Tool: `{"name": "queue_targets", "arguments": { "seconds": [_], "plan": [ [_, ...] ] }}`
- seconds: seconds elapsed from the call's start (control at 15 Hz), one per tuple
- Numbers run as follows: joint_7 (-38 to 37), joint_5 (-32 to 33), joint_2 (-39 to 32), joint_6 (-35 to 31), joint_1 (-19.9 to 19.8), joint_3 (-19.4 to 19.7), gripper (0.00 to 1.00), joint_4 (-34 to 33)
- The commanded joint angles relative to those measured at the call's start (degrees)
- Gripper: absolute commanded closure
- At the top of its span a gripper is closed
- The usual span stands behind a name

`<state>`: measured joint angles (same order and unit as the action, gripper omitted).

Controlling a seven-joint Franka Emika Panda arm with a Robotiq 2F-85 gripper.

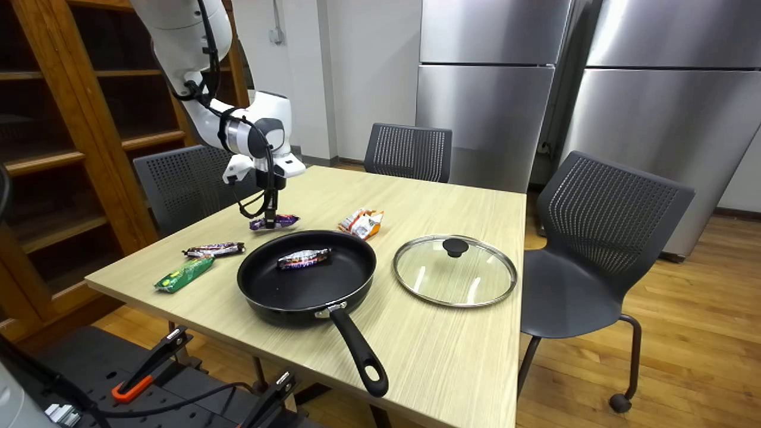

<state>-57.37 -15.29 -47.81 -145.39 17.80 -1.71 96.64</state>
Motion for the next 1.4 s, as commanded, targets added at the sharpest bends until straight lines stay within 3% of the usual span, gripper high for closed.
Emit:
{"name": "queue_targets", "arguments": {
  "seconds": [0.0,0.67,1.33],
  "plan": [
    [-1.27,1.29,4.57,0.15,1.35,0.11,0.96,3.50],
    [1.78,5.20,15.33,-0.44,0.57,0.99,0.96,14.27],
    [11.09,7.85,25.52,-4.05,-4.53,2.22,0.96,28.78]
  ]
}}
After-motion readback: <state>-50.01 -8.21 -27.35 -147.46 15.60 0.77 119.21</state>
